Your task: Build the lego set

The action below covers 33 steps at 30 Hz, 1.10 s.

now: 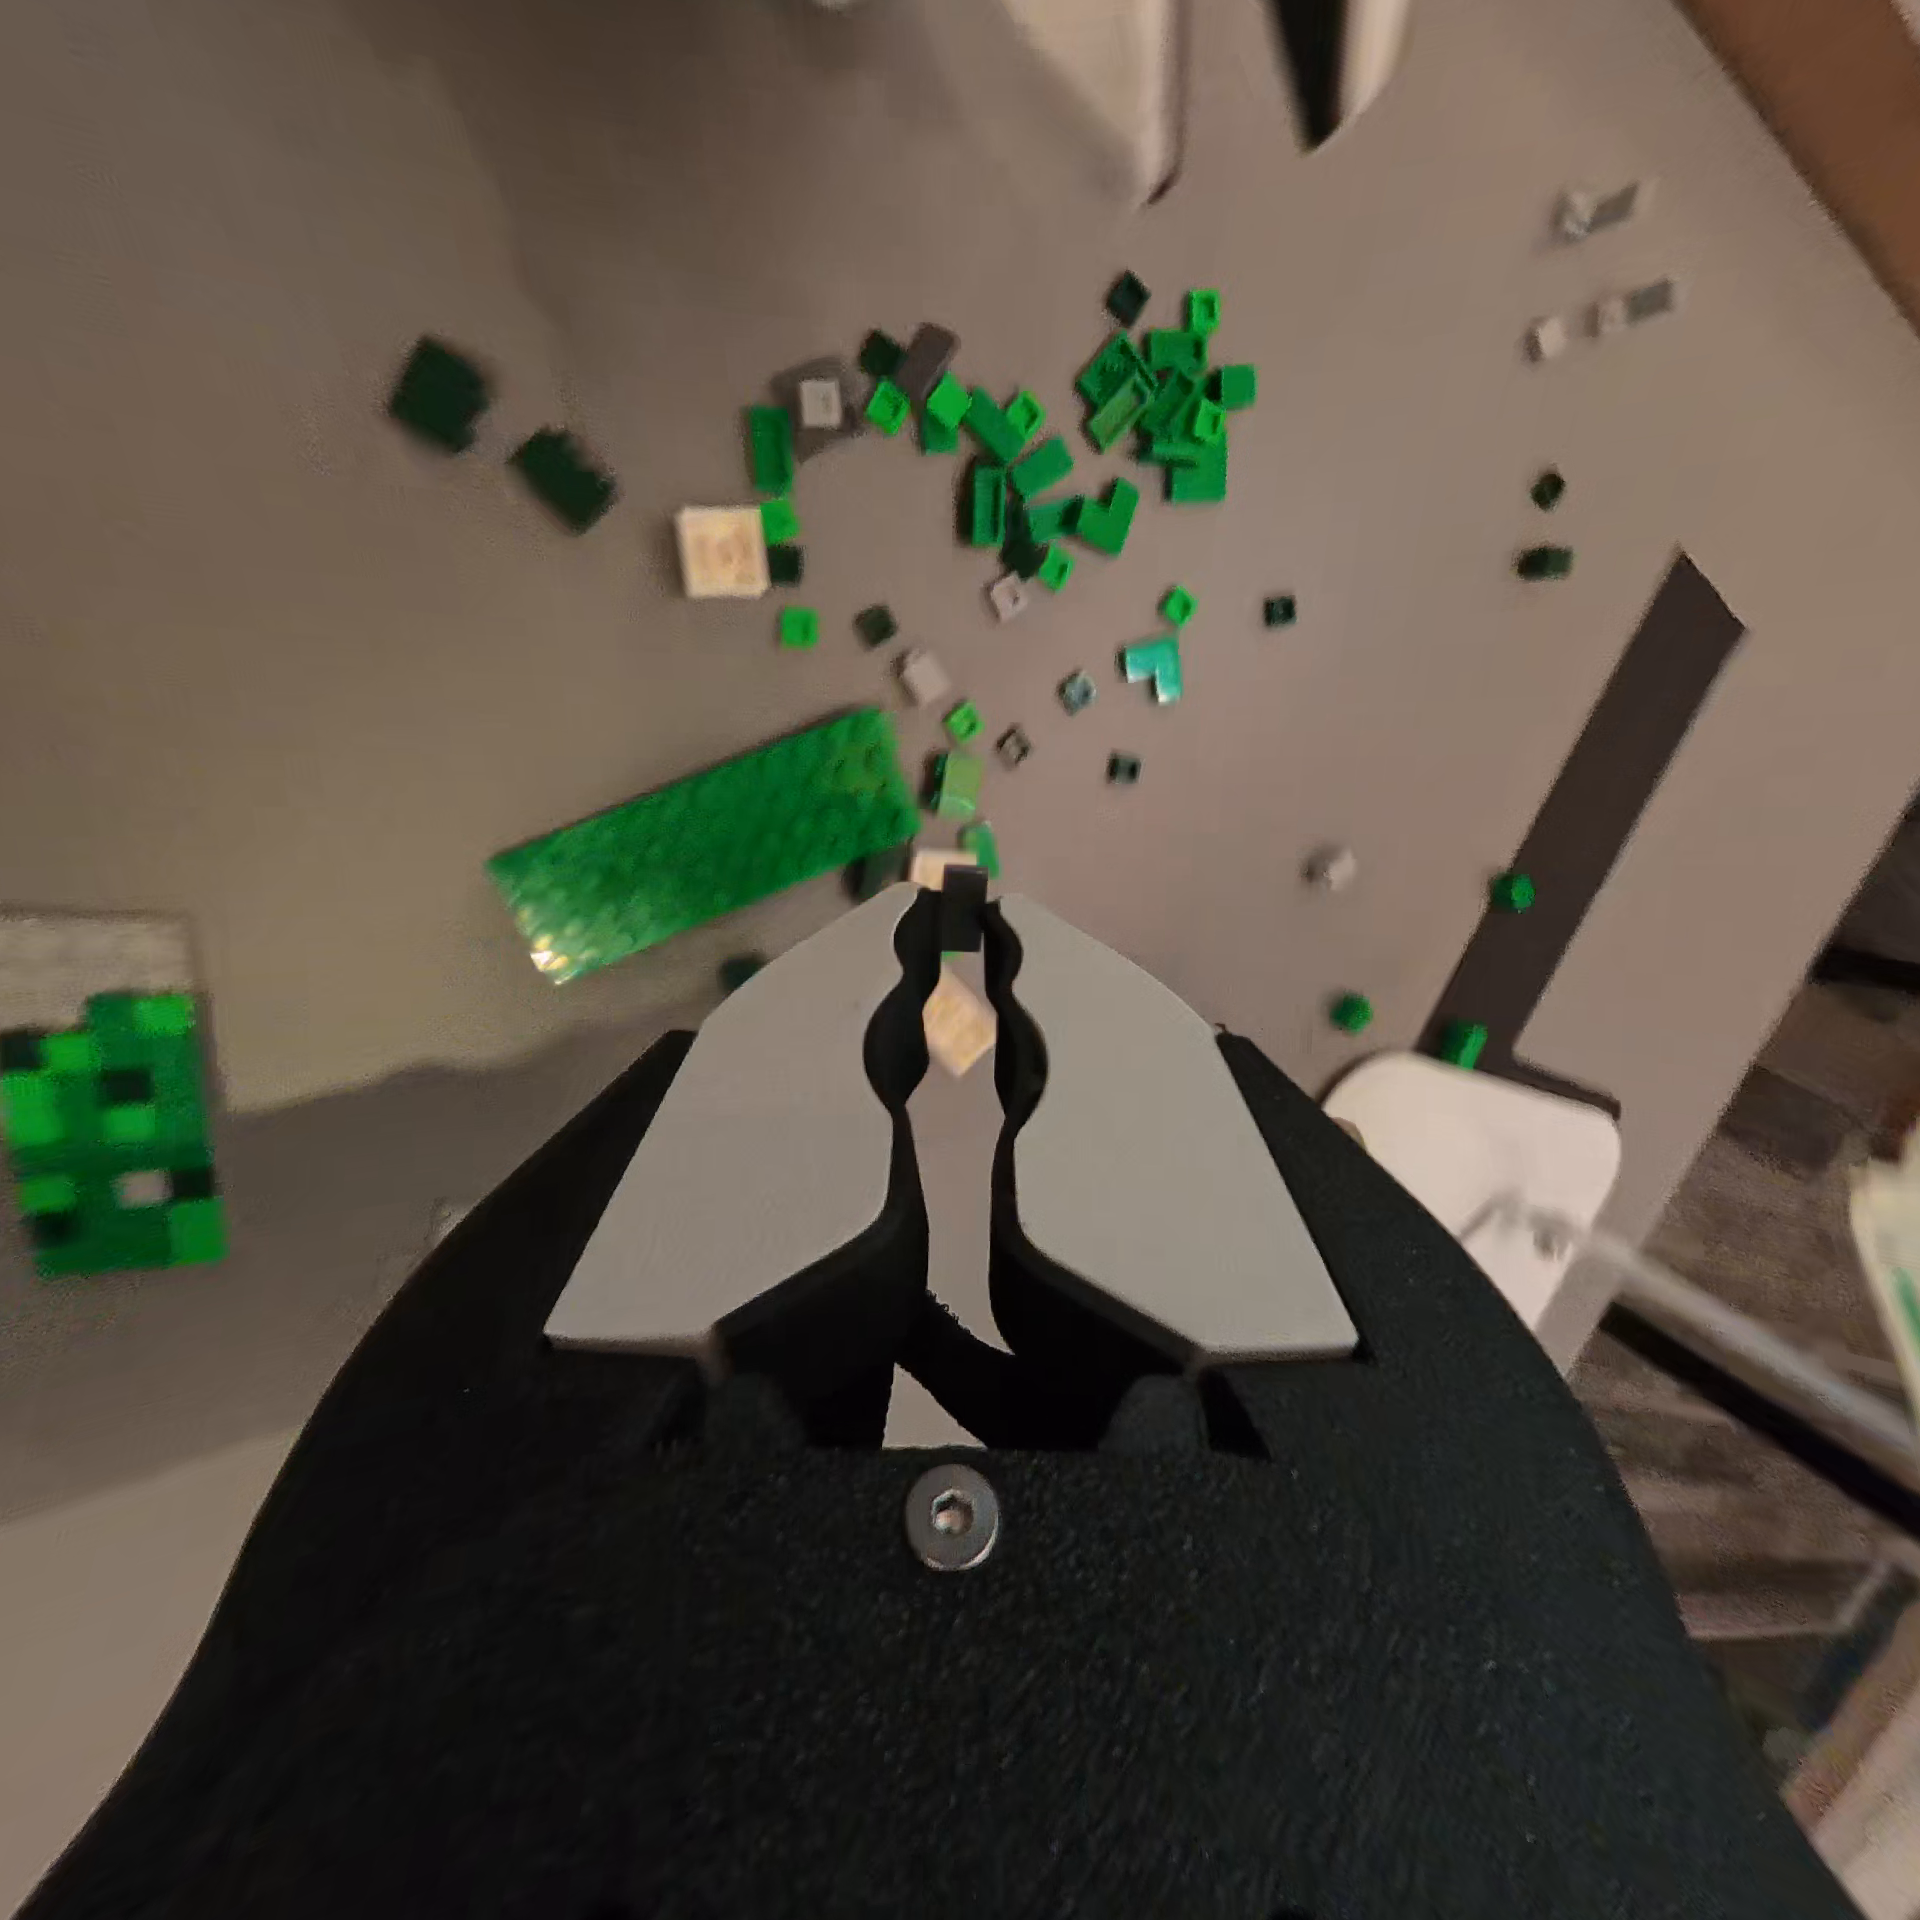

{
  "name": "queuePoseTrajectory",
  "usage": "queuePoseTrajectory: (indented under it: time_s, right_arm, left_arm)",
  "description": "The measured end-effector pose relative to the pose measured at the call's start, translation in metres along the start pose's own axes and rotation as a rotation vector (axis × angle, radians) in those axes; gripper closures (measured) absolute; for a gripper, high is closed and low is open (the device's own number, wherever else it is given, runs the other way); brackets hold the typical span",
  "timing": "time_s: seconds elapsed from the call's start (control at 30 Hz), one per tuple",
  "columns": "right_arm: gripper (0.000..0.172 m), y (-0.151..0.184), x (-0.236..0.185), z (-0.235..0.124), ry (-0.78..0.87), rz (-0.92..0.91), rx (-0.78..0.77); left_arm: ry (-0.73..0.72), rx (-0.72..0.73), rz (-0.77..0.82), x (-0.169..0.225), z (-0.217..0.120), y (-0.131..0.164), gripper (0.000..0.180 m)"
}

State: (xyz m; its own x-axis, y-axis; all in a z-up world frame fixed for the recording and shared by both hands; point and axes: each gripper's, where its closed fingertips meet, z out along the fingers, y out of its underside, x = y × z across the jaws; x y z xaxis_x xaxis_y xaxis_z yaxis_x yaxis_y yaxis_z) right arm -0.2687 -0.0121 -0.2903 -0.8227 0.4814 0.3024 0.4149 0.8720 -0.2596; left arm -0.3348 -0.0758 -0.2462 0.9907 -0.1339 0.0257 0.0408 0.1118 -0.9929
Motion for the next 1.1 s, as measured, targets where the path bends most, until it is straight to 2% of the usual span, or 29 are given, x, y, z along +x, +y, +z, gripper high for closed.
queuePoseTrajectory:
  time_s: [0.07, 0.2, 0.3, 0.4, 0.47, 0.77, 0.93, 1.07, 1.1]
  right_arm:
    - [0.164, 0.019, -0.019, -0.030, 0.054, 0.056, 0.034]
    - [0.164, 0.062, -0.068, -0.069, 0.110, 0.161, 0.070]
    - [0.164, 0.088, -0.098, -0.081, 0.141, 0.213, 0.071]
    - [0.164, 0.100, -0.118, -0.084, 0.151, 0.259, 0.092]
    - [0.164, 0.102, -0.126, -0.084, 0.149, 0.275, 0.117]
    - [0.164, 0.103, -0.135, -0.082, 0.141, 0.294, 0.221]
    - [0.164, 0.104, -0.135, -0.080, 0.135, 0.310, 0.263]
    - [0.164, 0.105, -0.137, -0.078, 0.125, 0.321, 0.287]
    - [0.164, 0.105, -0.138, -0.077, 0.121, 0.325, 0.291]
  left_arm:
    - [0.151, -0.086, 0.083, 0.036, 0.015, 0.007, 0.155]
    - [0.495, -0.266, 0.142, 0.129, 0.040, 0.031, 0.139]
    - [0.599, -0.473, 0.272, 0.174, 0.063, 0.066, 0.131]
    - [0.564, -0.620, 0.394, 0.184, 0.091, 0.093, 0.120]
    - [0.571, -0.712, 0.388, 0.184, 0.100, 0.107, 0.116]
    - [0.691, -0.913, 0.352, 0.183, 0.105, 0.127, 0.135]
    - [0.733, -0.906, 0.278, 0.193, 0.110, 0.129, 0.135]
    - [0.742, -0.911, 0.310, 0.194, 0.110, 0.130, 0.142]
    - [0.748, -0.909, 0.313, 0.195, 0.109, 0.129, 0.148]
